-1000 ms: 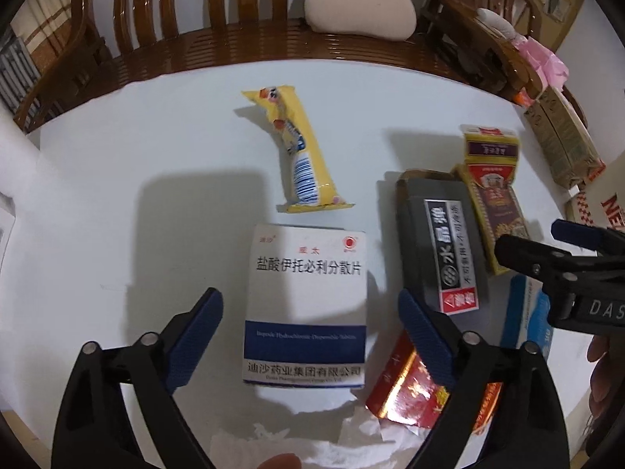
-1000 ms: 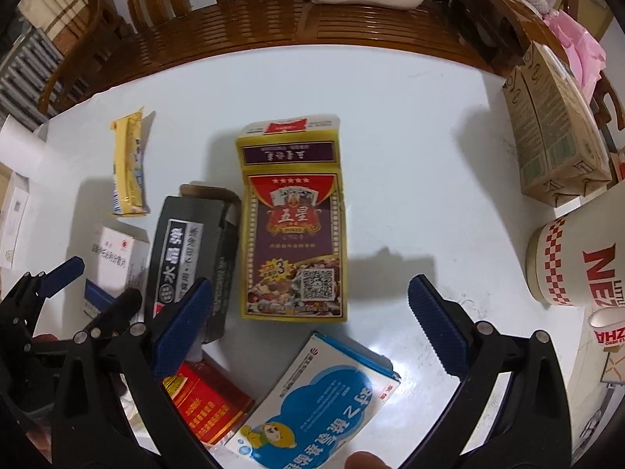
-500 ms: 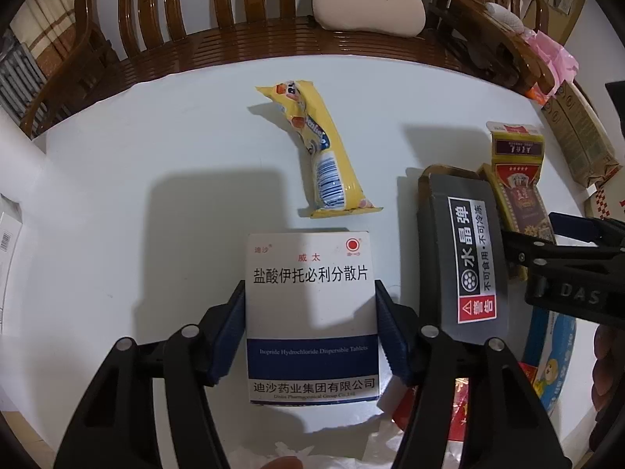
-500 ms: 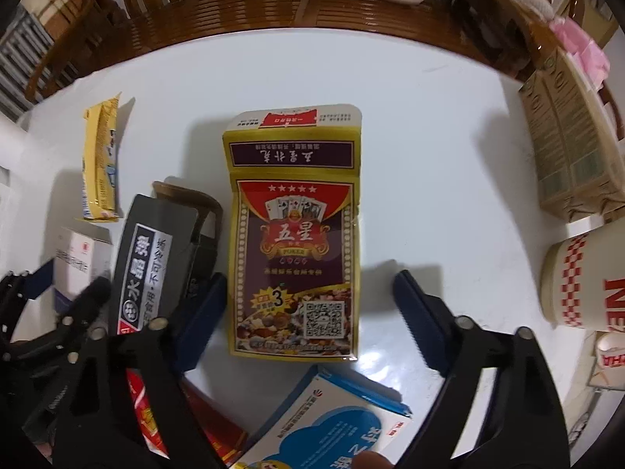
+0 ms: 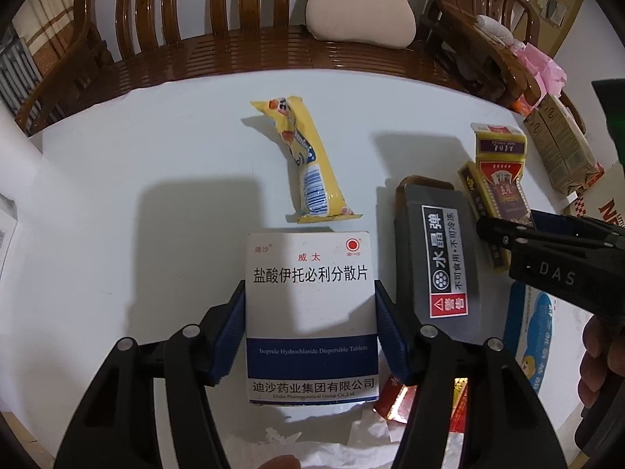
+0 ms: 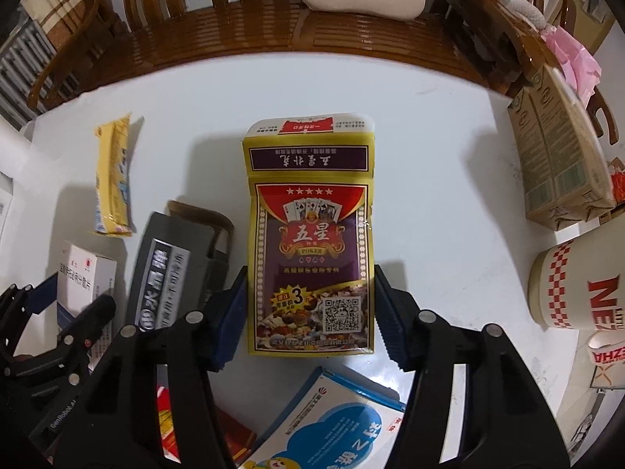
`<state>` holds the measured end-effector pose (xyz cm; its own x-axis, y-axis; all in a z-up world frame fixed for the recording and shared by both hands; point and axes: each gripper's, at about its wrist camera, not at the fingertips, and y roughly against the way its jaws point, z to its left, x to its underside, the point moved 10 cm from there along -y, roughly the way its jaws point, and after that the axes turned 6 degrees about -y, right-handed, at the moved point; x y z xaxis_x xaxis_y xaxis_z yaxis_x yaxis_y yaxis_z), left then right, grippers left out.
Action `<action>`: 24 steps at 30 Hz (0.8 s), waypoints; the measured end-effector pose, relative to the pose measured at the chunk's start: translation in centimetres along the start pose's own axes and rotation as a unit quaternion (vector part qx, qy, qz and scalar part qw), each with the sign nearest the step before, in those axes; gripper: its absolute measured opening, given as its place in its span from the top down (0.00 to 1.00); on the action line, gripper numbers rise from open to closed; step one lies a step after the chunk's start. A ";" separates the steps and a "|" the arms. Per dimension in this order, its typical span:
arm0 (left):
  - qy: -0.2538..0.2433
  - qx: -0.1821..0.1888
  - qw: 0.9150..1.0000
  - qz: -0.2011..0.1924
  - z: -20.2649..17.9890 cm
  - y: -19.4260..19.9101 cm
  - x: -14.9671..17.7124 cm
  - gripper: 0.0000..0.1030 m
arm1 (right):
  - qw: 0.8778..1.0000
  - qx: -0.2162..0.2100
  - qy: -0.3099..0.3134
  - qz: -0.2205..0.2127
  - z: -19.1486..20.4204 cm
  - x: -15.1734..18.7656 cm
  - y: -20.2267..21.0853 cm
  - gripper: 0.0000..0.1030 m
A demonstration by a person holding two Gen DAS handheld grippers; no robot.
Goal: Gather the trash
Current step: 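Grasp the white medicine box with the left tool while the right tool grasps the card box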
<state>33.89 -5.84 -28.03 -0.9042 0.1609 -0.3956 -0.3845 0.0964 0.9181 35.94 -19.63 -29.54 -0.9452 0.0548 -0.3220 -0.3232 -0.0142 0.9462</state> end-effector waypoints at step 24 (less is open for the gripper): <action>-0.034 -0.023 0.995 -0.091 -2.9 13.7 0.7 0.43 | 0.992 -0.068 -0.014 -0.102 -0.1 3.1 16.4 0.44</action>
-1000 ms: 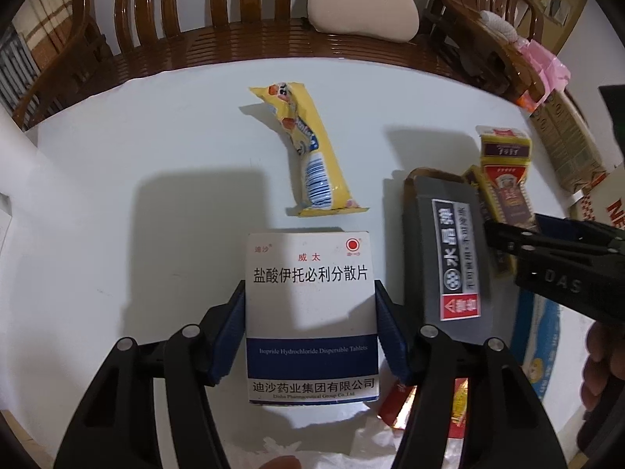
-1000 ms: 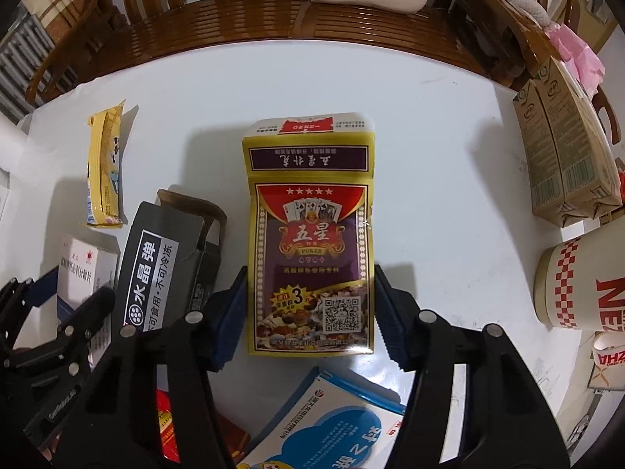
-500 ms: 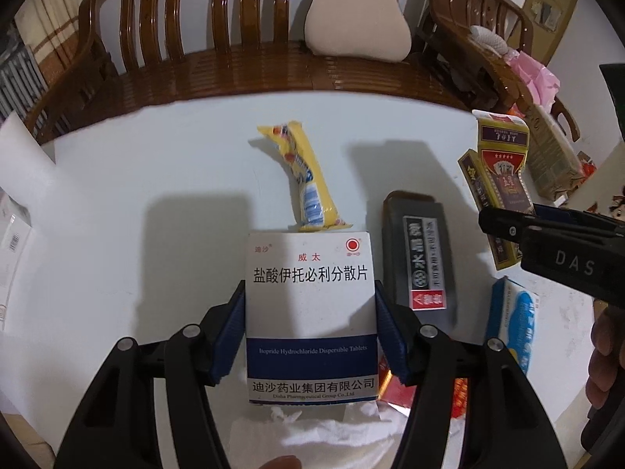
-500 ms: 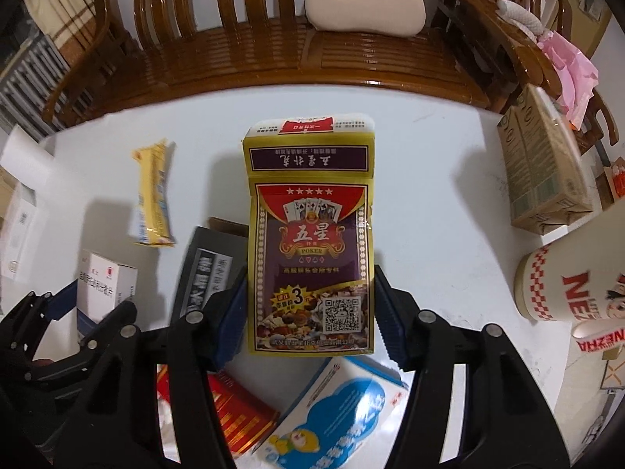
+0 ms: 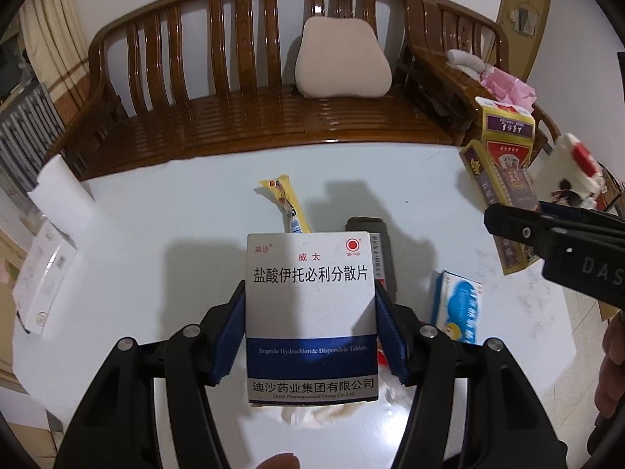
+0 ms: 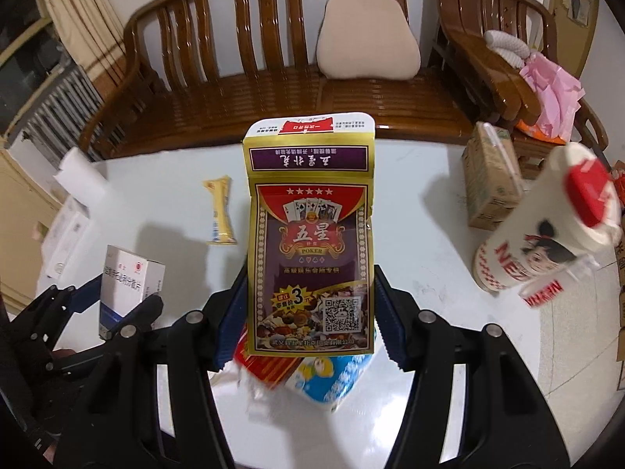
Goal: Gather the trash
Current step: 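Grasp the white medicine box with the left tool while the right tool grasps the card box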
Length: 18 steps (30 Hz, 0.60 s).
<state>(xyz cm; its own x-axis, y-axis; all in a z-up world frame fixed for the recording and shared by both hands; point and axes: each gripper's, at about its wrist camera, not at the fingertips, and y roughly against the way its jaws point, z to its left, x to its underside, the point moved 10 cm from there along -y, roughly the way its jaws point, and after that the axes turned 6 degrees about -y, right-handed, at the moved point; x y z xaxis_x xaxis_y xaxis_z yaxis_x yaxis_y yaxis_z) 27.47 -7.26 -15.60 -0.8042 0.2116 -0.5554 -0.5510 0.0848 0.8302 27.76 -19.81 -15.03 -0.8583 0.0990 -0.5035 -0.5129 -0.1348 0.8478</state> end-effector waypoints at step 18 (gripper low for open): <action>-0.025 0.008 0.999 -0.041 -3.7 8.9 4.3 0.43 | 0.999 -0.006 -0.019 -0.038 -2.1 5.7 9.2 0.44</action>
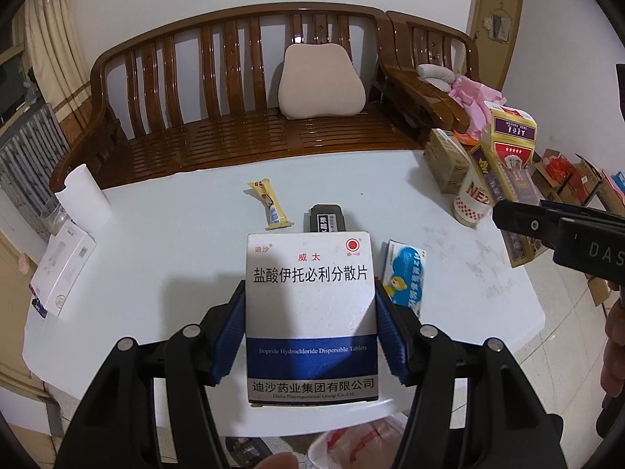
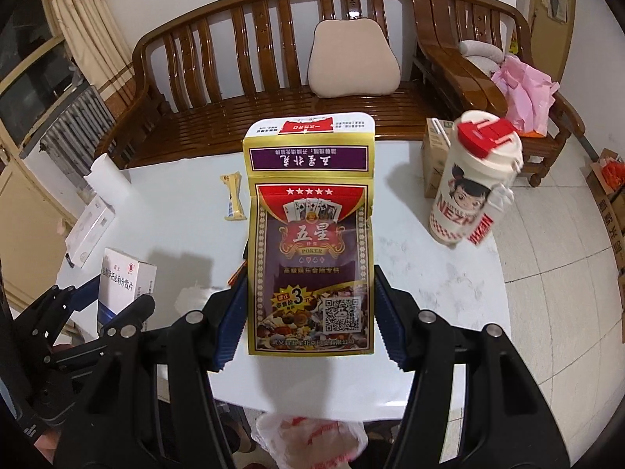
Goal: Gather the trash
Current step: 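Grasp the white medicine box with the left tool while the right tool grasps the card box, then lower both held boxes into the white plastic bag and open both tools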
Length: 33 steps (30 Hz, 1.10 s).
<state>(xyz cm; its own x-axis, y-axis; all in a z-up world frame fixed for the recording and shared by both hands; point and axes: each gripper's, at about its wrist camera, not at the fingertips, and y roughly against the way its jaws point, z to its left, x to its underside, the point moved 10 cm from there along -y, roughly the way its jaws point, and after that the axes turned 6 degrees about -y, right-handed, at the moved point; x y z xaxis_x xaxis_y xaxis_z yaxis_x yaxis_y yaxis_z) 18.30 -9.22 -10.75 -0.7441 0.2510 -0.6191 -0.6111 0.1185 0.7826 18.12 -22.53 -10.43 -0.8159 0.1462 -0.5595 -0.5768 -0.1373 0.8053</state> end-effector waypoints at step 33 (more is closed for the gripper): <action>-0.049 0.066 0.997 -0.003 -8.8 5.4 18.3 0.43 | 0.998 -0.028 0.026 -0.045 2.3 17.3 7.5 0.44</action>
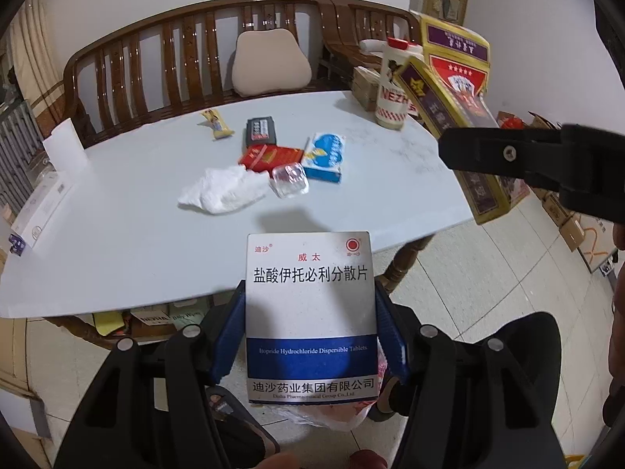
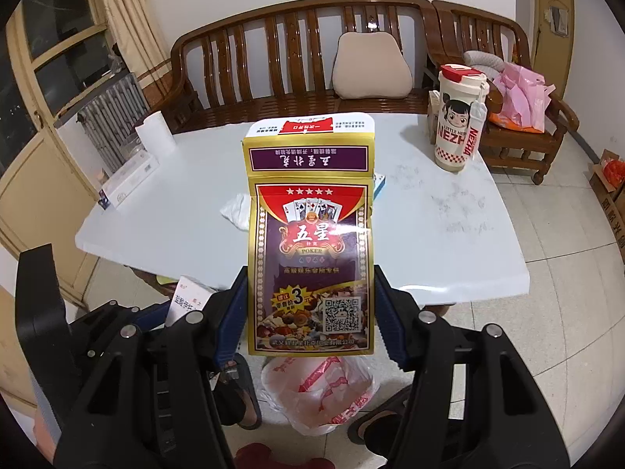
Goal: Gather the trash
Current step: 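Lower both held boxes into the white plastic bag and open both tools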
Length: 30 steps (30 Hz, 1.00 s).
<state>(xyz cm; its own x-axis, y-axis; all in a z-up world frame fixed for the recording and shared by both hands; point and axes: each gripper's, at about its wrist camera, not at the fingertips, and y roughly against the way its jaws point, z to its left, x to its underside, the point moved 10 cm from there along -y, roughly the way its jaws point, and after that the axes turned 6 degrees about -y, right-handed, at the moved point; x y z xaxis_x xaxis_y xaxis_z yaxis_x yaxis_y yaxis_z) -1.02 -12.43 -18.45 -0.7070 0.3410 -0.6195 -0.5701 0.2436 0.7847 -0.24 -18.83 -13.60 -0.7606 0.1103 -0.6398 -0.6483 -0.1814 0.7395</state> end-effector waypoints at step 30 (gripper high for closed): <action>0.067 0.048 0.978 0.192 -3.0 -24.0 22.8 0.42 | 0.970 0.038 -0.142 0.196 -8.3 25.0 -25.1 0.44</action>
<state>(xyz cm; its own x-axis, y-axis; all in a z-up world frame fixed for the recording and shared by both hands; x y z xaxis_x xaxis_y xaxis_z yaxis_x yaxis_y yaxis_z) -4.69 -13.18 -51.50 -0.9132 0.3036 -0.2718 -0.2152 0.2070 0.9544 -2.76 -19.64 -49.90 -0.9211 0.3133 -0.2312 -0.2999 -0.1920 0.9344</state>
